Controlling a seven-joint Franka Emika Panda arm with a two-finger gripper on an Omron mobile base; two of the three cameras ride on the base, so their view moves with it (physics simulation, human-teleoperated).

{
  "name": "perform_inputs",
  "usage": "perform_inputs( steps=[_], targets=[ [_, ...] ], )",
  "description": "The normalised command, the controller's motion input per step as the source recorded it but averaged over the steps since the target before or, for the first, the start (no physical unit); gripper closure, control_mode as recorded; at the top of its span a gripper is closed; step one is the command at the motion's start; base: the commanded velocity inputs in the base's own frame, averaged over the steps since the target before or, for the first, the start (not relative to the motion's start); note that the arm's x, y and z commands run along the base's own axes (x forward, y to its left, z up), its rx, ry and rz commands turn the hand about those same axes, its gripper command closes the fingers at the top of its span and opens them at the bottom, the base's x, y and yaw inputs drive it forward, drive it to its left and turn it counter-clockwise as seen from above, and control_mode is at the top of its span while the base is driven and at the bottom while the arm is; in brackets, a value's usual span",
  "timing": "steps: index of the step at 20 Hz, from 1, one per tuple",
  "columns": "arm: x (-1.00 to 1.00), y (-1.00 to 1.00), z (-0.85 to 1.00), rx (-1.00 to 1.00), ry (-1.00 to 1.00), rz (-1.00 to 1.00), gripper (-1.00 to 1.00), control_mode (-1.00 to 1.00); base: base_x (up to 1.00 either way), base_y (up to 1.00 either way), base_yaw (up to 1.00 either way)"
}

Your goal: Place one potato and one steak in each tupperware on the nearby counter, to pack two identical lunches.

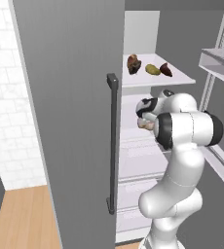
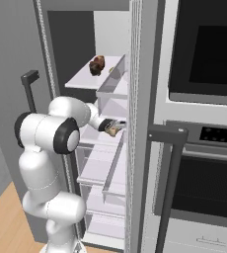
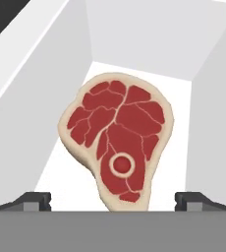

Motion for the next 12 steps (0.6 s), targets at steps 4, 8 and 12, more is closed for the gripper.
perform_inputs(
  steps=[4,8,12],
  targets=[
    [0.09,0.00,-0.02,0.00,0.00,0.00,-1.00,-1.00,0.00,0.00,0.00],
    [0.24,0.00,-0.05,0.00,0.00,-0.02,-1.00,-1.00,0.00,0.00,0.00],
    [0.06,0.00,-0.28,0.00,0.00,-0.02,-1.00,-1.00,0.00,0.00,0.00]
  ],
)
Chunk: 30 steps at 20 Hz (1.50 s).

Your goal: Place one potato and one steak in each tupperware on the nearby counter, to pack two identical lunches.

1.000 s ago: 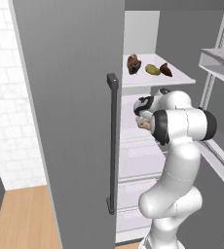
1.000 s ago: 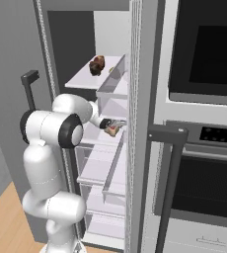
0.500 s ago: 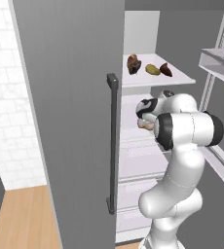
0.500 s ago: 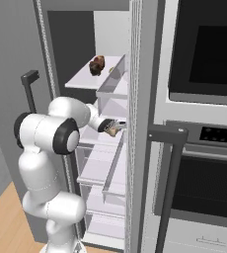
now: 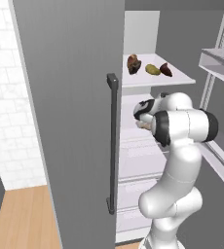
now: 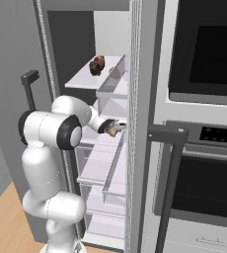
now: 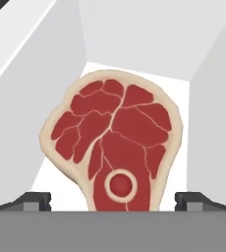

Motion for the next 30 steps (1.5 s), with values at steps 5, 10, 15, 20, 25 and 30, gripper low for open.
perform_inputs(
  steps=[5,10,15,20,25,30],
  targets=[
    [0.00,0.00,-0.21,0.00,0.00,-0.02,-1.00,-1.00,0.00,0.00,0.00],
    [0.03,0.02,-0.03,0.00,-0.01,0.00,-1.00,-1.00,0.00,0.00,0.00],
    [0.01,0.00,-0.05,0.00,0.00,0.00,-1.00,-1.00,0.00,0.00,0.00],
    [0.00,0.00,-0.09,0.00,0.00,0.00,1.00,-1.00,0.00,0.00,0.00],
    [-0.05,0.00,0.00,0.00,0.00,0.00,1.00,-1.00,0.00,0.00,0.00],
    [-0.57,0.01,0.08,0.00,0.01,0.00,1.00,-1.00,0.00,0.00,0.00]
  ],
)
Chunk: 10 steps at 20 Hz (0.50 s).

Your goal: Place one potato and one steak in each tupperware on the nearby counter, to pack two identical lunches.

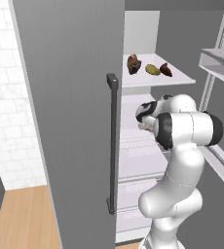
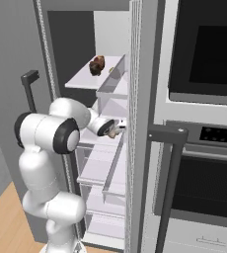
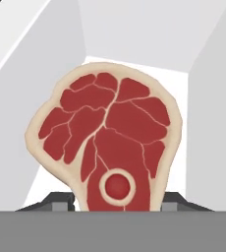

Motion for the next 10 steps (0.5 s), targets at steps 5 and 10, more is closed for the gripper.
perform_inputs(
  steps=[5,10],
  targets=[
    [-0.90,0.08,0.50,0.00,-0.02,0.00,1.00,-1.00,0.00,0.00,0.00],
    [-0.74,0.03,0.75,0.00,0.00,0.00,1.00,-1.00,0.00,0.00,0.00]
  ],
)
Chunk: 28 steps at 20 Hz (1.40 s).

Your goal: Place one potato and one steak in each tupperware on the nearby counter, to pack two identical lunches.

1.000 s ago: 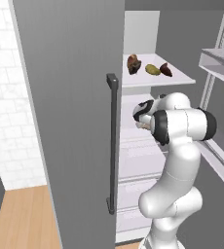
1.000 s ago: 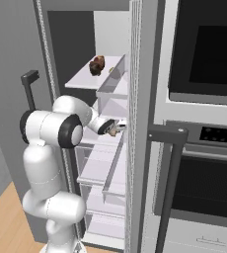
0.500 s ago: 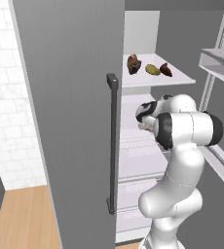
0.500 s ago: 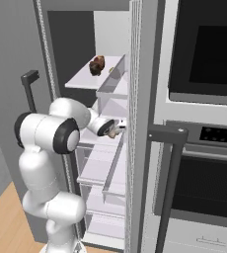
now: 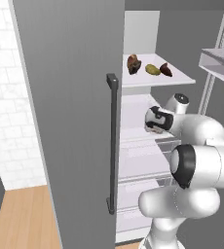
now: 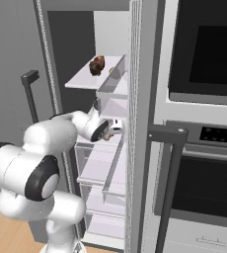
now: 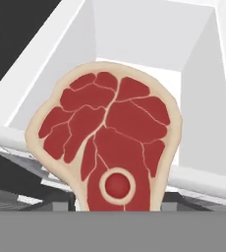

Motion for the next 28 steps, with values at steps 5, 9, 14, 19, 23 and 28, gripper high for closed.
perform_inputs(
  steps=[5,9,14,19,23,28],
  targets=[
    [-0.77,0.09,0.73,0.00,0.07,0.00,1.00,-1.00,0.00,0.00,0.00],
    [-0.93,0.24,0.71,-0.04,0.07,0.00,1.00,-1.00,0.00,0.00,0.00],
    [-0.99,0.18,0.76,-0.02,0.05,0.00,1.00,-1.00,0.00,0.00,0.00],
    [-1.00,0.07,0.47,0.00,0.00,0.00,1.00,-1.00,0.00,0.00,0.00],
    [-1.00,0.21,0.36,0.00,0.00,-0.01,1.00,-1.00,0.00,0.00,0.00],
    [-0.77,0.03,0.11,0.01,-0.01,0.00,1.00,-1.00,0.00,0.00,0.00]
  ],
)
